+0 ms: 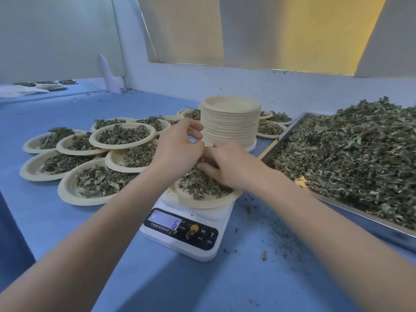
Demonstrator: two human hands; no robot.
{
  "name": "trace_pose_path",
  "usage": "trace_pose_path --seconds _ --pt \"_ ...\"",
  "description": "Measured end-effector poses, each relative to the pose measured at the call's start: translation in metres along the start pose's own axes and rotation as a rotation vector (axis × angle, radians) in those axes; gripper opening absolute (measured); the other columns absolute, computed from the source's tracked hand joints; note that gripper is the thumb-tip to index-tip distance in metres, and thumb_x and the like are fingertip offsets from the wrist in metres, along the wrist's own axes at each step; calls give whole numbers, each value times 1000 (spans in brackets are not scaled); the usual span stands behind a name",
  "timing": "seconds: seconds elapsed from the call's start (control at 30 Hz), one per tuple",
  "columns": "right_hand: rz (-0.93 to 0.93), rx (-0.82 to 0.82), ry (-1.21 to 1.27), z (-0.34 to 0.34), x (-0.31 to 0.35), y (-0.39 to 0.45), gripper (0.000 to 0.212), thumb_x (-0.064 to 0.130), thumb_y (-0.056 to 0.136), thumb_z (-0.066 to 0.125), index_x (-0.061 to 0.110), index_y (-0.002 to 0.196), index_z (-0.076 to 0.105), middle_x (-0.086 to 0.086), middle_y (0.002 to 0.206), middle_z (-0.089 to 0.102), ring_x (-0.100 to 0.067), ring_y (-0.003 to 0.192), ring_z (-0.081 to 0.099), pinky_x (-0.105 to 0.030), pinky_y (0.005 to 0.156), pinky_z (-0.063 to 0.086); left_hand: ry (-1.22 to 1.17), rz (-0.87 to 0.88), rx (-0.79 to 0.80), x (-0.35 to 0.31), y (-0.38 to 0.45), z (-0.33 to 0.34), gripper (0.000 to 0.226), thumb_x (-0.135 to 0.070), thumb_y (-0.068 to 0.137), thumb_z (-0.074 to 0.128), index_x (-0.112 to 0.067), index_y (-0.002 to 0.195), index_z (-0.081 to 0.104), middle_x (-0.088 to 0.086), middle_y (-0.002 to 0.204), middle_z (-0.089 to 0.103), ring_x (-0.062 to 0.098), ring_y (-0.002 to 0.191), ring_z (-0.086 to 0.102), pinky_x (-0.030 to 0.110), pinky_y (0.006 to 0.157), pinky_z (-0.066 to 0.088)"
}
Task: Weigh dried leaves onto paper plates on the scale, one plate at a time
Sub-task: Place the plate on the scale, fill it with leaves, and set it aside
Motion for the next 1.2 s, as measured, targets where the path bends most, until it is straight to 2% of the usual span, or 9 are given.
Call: trace_pose_path --seconds 0.07,0.2,0.33,0.47,0.6,0.83,0.93,1.07,1.2 --pt "-29 -41 -2 -4 3 3 27 28 97 50 11 113 63 -7 87 48 -29 91 55 -29 69 31 -15 -6 -13 2 -1 -3 31 -5 80 52 -24 103 58 -11 94 61 3 70 55 6 51 40" --pt "-22 -158 36 -22 3 7 27 25 96 51 15 114 68 -10 100 60 -25 101 55 -24 75 30 -49 -17 -44 9 -3 -11 29 -7 82 52 -23 105 60 -11 94 62 3 68 55 20 67 50" --pt "-6 -255 91 -39 3 5 23 26 96 53 18 110 70 0 91 54 -17 96 53 -18 70 23 -51 -29 -52 13 -4 -15 31 -5 84 51 -21 109 61 -8 98 62 9 71 56 24 61 50" --pt "-20 -290 143 -46 6 6 20 23 94 55 17 105 71 -5 97 63 -13 89 52 -19 71 27 -67 -34 -46 17 -4 -15 31 -4 84 52 -23 107 62 -7 98 63 10 73 56 25 64 50" --pt "-16 -306 163 -46 7 6 21 24 94 56 18 108 71 -5 98 63 -12 89 52 -19 72 28 -52 -9 -38 18 -4 -15 29 -5 83 52 -27 98 64 -10 93 62 6 64 53 21 60 48" --pt "1 -323 177 -41 5 5 20 25 94 57 19 107 71 -5 99 64 -15 95 55 -19 73 29 1 26 0 19 -6 -14 32 -8 83 55 -39 78 60 -11 91 63 12 70 59 35 77 54" --pt "7 -326 202 -38 3 4 20 24 94 57 18 106 71 -4 101 64 -15 97 55 -18 76 31 -5 16 33 23 -4 -10 21 -14 86 56 -33 84 63 -13 85 63 9 68 59 33 77 54" --pt "17 -355 213 -38 -3 3 20 22 94 57 16 105 72 -4 102 66 -15 98 56 -17 78 30 32 33 61 22 -2 -2 11 -22 89 57 -30 89 64 -16 78 63 3 63 55 11 61 41" --pt "31 -391 229 -39 -11 -1 19 23 93 59 16 103 73 -3 97 66 -6 86 48 -14 73 27 49 42 84 18 0 6 16 -25 90 58 -22 103 68 -6 89 65 11 78 58 23 72 43"
Point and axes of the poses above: each hand's wrist, its own y-axis towards the middle knuckle, its own z-axis out of the palm, x = y × z, the point moved 5 cm from there along y, towards the middle knuckle
